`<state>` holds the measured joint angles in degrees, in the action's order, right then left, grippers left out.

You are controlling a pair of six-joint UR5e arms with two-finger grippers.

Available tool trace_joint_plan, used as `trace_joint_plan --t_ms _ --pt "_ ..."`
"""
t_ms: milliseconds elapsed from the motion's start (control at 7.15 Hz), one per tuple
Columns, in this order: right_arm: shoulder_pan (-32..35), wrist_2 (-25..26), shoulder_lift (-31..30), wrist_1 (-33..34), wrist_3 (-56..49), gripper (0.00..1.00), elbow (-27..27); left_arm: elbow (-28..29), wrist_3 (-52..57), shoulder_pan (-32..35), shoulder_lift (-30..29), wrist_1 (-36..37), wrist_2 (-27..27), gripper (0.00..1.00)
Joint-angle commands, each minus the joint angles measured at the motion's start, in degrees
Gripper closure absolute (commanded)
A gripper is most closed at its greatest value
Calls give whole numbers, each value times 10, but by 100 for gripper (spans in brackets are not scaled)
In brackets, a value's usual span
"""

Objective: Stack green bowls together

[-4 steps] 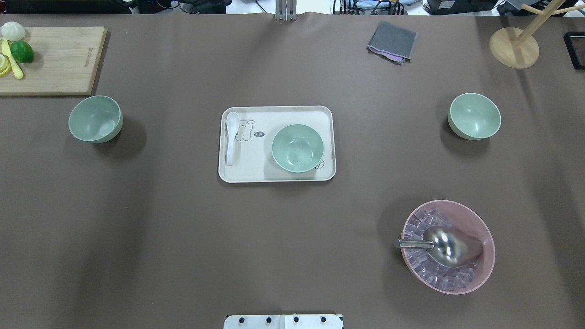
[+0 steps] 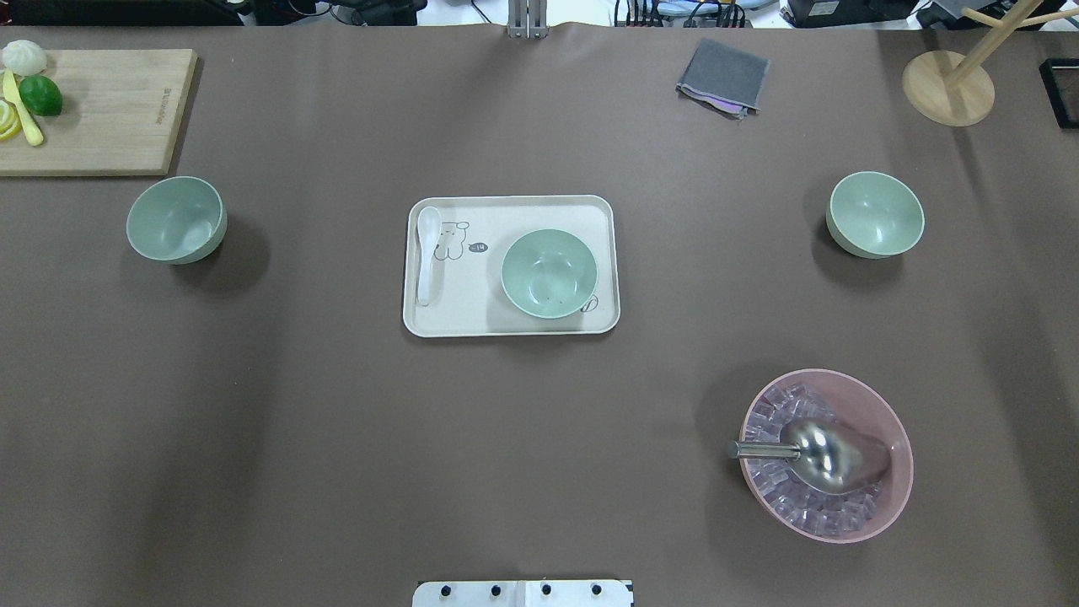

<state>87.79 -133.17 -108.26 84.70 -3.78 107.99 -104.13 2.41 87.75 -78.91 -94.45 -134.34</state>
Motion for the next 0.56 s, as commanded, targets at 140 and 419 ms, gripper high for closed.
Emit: trace_joint_plan --t_ms 140,419 --pt "-1 5 2 -136 6 0 -6 7 0 0 -40 -37 0 2" --pt "-1 2 9 -143 11 0 -7 24 -4 0 -51 -180 9 2"
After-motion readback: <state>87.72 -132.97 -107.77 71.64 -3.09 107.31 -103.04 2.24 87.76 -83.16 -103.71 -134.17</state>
